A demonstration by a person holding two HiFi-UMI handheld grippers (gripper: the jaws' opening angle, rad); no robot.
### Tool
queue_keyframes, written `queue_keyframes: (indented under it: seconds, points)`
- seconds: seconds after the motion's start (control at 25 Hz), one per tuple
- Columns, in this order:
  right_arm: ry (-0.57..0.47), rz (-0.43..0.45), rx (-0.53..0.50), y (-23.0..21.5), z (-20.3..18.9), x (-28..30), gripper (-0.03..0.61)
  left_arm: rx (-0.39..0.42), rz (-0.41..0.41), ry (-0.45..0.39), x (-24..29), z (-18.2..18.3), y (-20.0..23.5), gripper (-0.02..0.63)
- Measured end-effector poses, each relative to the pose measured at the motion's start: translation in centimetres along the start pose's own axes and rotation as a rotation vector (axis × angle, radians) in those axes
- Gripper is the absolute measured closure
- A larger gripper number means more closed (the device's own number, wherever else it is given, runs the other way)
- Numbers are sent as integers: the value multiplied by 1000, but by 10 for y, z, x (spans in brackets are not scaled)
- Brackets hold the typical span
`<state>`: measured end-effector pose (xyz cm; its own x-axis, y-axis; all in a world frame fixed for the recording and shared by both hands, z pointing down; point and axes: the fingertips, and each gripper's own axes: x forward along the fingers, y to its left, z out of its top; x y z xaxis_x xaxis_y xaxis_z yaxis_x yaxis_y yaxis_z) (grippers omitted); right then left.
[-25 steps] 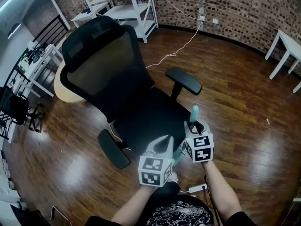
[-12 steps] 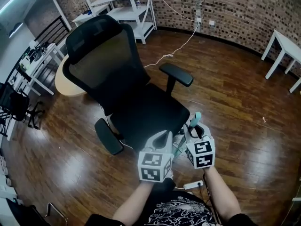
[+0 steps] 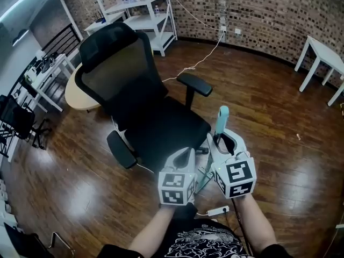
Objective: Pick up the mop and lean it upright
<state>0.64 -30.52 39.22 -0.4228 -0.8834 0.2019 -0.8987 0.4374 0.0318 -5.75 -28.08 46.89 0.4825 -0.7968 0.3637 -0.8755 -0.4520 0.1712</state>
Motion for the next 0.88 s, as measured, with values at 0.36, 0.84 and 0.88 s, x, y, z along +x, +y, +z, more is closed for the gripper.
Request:
queue_keyframes:
  seconds: [0.36,0.84,0.88]
  points:
    - [-102,3,-29,-2,55,-47,479,35,4,-4,-3,-4,-22,611]
    - [-93,-24,-31,-8,42,-52,479,5,-18,-20,-7,-3,-28,611]
    - [-89,-27,-30,-9,39,-49,479,3,-17,-19,-7,-3,-27,611]
